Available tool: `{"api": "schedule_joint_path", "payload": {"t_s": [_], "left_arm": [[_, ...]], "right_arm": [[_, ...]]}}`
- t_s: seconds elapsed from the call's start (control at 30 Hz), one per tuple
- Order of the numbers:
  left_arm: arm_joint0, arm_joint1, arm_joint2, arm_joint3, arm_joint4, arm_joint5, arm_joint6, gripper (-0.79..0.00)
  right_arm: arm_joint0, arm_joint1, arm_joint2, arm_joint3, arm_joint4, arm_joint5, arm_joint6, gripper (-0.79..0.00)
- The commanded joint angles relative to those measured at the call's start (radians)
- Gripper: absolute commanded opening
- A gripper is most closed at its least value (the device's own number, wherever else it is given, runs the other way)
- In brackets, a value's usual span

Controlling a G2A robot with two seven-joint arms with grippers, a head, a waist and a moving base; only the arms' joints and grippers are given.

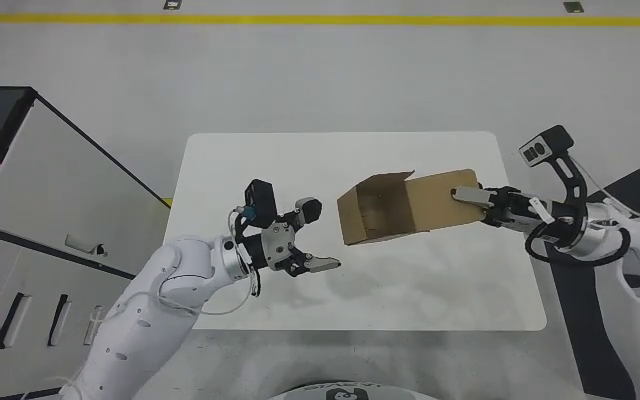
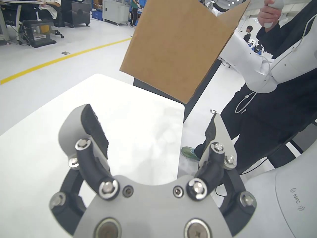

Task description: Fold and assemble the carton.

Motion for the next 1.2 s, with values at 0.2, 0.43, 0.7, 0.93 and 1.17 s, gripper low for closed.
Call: {"api": "schedule_joint_path", "payload": {"t_s": [0.2, 0.43, 0.7, 0.93, 1.17], "left_arm": [[0.001, -0.010, 0.006, 0.048, 0.053, -0.009, 0.152, 0.000], [-0.001, -0.039, 0.050, 0.132, 0.167, -0.033, 0.484, 0.000], [-0.048, -0.069, 0.114, 0.211, 0.307, -0.028, 0.701, 0.000], [-0.057, -0.075, 0.130, 0.209, 0.330, -0.050, 0.736, 0.000], [-0.065, -0.085, 0.146, 0.201, 0.315, -0.014, 0.743, 0.000]], "right_arm": [[-0.003, -0.006, -0.018, 0.017, 0.057, 0.013, -0.055, -0.785], [0.010, -0.011, -0.032, 0.035, 0.149, 0.030, -0.061, -0.785], [0.028, -0.015, -0.068, 0.045, 0.177, 0.052, -0.076, -0.785], [0.032, -0.015, -0.073, 0.047, 0.180, 0.057, -0.079, -0.785], [0.026, -0.020, -0.097, 0.038, 0.191, 0.053, -0.116, -0.785]]}}
